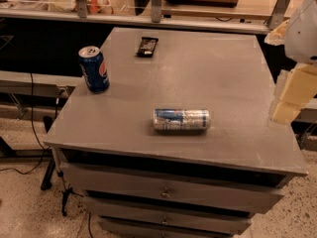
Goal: Move redbull can near rxbar chocolate
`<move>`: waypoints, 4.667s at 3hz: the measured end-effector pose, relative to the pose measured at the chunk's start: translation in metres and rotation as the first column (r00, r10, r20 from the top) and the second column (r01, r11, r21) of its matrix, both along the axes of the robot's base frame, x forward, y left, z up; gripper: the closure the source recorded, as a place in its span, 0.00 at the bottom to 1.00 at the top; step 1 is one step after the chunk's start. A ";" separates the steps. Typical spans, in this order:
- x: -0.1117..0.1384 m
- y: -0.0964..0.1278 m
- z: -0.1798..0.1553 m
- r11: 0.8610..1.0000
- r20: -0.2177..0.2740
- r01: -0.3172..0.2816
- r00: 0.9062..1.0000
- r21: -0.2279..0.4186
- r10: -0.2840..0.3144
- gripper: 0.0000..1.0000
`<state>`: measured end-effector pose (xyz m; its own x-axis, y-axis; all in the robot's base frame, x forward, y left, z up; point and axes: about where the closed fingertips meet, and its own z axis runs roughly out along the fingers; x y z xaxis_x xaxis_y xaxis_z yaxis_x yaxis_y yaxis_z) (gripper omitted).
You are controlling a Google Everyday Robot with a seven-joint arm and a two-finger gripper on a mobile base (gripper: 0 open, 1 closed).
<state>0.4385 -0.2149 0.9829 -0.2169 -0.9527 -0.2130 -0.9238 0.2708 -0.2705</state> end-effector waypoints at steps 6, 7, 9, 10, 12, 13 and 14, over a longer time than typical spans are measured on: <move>0.035 0.067 -0.078 0.971 -0.060 -0.198 0.977 0.133 0.207 0.00; 0.042 0.086 -0.100 0.956 -0.092 -0.249 0.960 0.154 0.265 0.00; 0.052 0.099 -0.135 0.946 -0.140 -0.267 0.946 0.182 0.293 0.03; 0.054 0.097 -0.144 0.950 -0.152 -0.248 0.949 0.192 0.278 0.20; 0.058 0.090 -0.145 0.959 -0.161 -0.218 0.955 0.182 0.247 0.67; 0.064 0.083 -0.135 0.964 -0.149 -0.196 0.963 0.178 0.224 0.91; 0.078 0.077 -0.109 0.966 -0.105 -0.176 0.975 0.191 0.198 1.00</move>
Offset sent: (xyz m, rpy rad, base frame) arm 0.0056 0.0104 -0.0097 0.0205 0.0134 0.0385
